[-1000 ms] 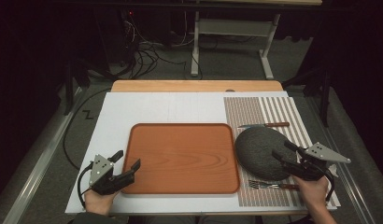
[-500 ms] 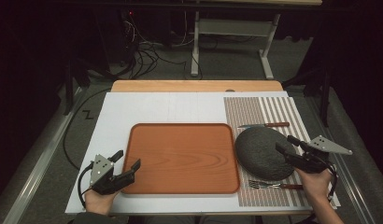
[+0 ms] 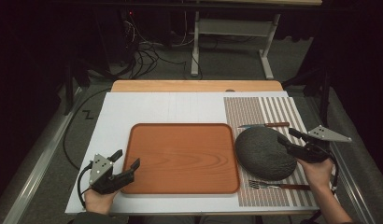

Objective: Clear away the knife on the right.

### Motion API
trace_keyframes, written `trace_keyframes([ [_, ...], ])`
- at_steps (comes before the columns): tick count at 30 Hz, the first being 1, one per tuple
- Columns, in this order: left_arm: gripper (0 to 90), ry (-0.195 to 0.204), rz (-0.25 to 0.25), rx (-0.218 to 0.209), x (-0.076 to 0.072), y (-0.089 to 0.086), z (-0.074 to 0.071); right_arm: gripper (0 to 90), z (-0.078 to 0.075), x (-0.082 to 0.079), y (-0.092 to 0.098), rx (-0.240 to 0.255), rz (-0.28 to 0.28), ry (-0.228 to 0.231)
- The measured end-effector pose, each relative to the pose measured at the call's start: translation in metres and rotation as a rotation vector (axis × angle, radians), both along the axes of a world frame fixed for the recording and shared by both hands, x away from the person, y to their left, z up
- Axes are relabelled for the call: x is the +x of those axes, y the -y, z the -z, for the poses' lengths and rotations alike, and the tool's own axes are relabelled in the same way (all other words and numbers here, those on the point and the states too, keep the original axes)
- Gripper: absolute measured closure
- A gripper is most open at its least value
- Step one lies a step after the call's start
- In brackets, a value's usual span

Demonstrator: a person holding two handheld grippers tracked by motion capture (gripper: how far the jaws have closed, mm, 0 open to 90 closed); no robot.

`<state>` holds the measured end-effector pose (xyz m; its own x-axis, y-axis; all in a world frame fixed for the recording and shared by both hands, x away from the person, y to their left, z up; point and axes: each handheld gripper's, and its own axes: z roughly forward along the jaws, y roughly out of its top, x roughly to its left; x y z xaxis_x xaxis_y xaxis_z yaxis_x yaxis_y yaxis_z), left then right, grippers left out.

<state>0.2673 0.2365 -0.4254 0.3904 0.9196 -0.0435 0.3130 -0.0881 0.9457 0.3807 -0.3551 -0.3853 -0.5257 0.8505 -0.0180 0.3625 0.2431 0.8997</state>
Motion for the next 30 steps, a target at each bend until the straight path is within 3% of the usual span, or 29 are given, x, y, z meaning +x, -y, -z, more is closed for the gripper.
trace_keyframes([
  [17,28.7,-0.001,-0.006,0.004,0.001,0.001,0.000,44.4,-0.006,0.027,0.004,-0.047,0.010,-0.038],
  [30,28.7,-0.001,-0.007,0.010,0.002,0.001,0.000,46.1,-0.012,0.067,0.005,-0.129,0.021,-0.141],
])
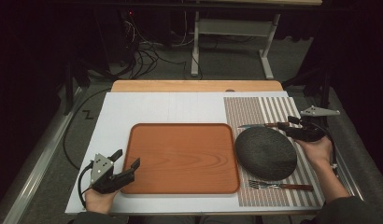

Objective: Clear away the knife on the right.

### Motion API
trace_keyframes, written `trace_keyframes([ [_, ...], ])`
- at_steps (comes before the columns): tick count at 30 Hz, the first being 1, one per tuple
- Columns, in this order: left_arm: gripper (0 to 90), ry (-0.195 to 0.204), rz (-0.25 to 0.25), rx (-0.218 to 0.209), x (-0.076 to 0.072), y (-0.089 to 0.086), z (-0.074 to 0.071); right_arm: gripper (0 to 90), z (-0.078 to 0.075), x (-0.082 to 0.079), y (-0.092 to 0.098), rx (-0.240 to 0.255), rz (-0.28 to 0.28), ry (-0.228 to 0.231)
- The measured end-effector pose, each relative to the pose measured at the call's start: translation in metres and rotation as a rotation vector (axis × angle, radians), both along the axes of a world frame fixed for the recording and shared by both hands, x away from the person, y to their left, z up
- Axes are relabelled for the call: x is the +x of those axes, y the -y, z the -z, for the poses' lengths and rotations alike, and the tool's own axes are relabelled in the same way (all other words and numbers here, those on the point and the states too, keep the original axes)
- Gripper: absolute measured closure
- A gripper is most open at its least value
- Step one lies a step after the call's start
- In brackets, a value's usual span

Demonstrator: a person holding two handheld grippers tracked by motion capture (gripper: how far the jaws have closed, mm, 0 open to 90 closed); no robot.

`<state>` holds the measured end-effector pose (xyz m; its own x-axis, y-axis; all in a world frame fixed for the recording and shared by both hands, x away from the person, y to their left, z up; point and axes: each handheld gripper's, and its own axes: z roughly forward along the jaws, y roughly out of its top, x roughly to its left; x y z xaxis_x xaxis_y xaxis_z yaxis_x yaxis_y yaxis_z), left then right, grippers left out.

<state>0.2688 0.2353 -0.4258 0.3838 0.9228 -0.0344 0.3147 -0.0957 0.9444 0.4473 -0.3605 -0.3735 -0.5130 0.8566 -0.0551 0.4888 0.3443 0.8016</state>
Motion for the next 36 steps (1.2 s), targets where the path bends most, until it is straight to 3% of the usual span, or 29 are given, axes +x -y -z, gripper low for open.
trace_keyframes([
  [14,28.7,-0.002,0.000,0.009,0.000,0.000,0.000,48.8,0.002,0.041,-0.012,-0.109,-0.017,-0.125],
  [15,28.7,-0.002,0.000,0.010,0.000,0.000,0.000,49.9,0.003,0.047,-0.014,-0.129,-0.016,-0.160],
  [29,28.7,-0.006,0.001,0.009,0.000,0.001,0.001,50.3,0.020,0.063,-0.016,-0.170,-0.005,-0.250],
  [36,28.7,-0.004,0.003,0.012,-0.001,0.002,0.001,50.5,0.025,0.067,-0.018,-0.191,0.005,-0.265],
])
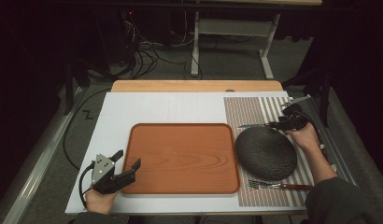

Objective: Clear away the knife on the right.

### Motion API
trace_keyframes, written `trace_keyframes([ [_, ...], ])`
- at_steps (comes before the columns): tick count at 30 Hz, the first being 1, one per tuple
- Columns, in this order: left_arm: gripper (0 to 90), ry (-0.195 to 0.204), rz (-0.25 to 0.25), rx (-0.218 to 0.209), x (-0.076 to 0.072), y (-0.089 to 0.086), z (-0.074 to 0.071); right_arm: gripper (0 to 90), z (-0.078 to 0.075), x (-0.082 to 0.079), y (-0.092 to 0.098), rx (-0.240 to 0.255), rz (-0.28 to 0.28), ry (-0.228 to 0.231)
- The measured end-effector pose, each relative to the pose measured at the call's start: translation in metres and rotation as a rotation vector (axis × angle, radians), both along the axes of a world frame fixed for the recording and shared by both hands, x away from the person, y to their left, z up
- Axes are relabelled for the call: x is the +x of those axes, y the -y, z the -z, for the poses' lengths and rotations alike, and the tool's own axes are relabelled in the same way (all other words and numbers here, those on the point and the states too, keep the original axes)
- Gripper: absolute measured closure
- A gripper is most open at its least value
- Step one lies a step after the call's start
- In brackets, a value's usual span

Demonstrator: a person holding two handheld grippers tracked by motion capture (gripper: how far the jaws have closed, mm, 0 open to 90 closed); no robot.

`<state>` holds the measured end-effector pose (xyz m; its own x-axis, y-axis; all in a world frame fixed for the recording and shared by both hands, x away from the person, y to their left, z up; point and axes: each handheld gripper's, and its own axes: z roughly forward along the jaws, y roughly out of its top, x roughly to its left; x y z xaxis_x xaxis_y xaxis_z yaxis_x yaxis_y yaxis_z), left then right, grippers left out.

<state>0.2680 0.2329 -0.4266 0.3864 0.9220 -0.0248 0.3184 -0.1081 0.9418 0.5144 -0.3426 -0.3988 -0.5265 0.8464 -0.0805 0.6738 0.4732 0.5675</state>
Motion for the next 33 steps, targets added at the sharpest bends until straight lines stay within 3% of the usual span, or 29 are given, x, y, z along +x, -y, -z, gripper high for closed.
trace_keyframes([
  [19,28.7,-0.003,0.000,0.004,0.000,0.001,0.000,50.7,0.007,0.015,-0.006,-0.024,0.004,-0.075],
  [29,28.7,-0.002,0.001,0.005,0.000,0.001,0.000,59.1,0.008,0.013,-0.004,-0.013,0.007,-0.097],
  [33,28.7,-0.002,0.003,0.007,0.000,0.001,0.000,65.9,0.010,0.012,-0.005,-0.056,-0.003,-0.113],
])
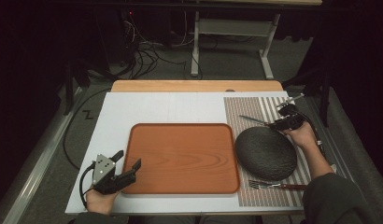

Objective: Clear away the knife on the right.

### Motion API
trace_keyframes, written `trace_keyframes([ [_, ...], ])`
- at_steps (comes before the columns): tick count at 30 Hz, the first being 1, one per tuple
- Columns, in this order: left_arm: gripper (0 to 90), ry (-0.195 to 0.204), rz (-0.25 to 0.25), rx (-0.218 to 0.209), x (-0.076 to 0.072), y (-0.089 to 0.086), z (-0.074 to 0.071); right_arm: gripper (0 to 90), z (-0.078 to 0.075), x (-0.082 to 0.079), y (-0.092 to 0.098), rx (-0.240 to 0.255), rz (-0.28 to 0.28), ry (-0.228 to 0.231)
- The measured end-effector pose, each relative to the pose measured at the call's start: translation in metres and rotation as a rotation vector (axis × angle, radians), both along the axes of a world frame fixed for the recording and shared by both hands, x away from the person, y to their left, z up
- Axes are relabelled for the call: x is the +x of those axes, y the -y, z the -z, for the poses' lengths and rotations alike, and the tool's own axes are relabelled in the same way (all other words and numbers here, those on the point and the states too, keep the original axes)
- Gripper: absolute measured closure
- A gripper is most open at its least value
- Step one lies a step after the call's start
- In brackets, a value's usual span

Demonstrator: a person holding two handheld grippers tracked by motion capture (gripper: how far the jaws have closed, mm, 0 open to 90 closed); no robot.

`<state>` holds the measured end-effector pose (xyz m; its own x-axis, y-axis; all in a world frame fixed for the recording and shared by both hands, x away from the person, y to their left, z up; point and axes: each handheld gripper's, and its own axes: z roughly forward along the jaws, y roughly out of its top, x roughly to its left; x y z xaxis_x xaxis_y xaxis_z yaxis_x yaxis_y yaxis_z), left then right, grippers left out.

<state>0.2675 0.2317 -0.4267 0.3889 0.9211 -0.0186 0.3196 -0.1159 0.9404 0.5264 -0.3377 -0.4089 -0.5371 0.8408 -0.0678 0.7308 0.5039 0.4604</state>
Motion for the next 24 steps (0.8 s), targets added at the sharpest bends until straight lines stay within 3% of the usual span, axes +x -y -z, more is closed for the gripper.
trace_keyframes([
  [1,28.7,0.000,0.000,0.000,0.0000,0.0001,0.0000,66.6,0.0010,-0.0008,0.0024,0.027,0.009,0.000],
  [3,28.7,-0.001,0.000,0.001,0.0001,0.0001,0.0000,66.8,0.0013,-0.0014,0.0030,0.035,0.011,0.001],
  [14,28.7,0.001,0.000,0.003,-0.0002,0.0004,-0.0001,78.0,0.0009,-0.0037,0.0076,0.037,0.016,-0.002],
  [21,28.7,0.001,0.004,0.004,0.0003,0.0005,-0.0001,78.3,-0.0002,-0.0041,0.0043,0.011,0.017,-0.002],
  [24,28.7,0.000,0.004,0.006,0.0001,0.0004,0.0000,78.4,-0.0014,-0.0043,0.0014,-0.022,0.030,0.007],
])
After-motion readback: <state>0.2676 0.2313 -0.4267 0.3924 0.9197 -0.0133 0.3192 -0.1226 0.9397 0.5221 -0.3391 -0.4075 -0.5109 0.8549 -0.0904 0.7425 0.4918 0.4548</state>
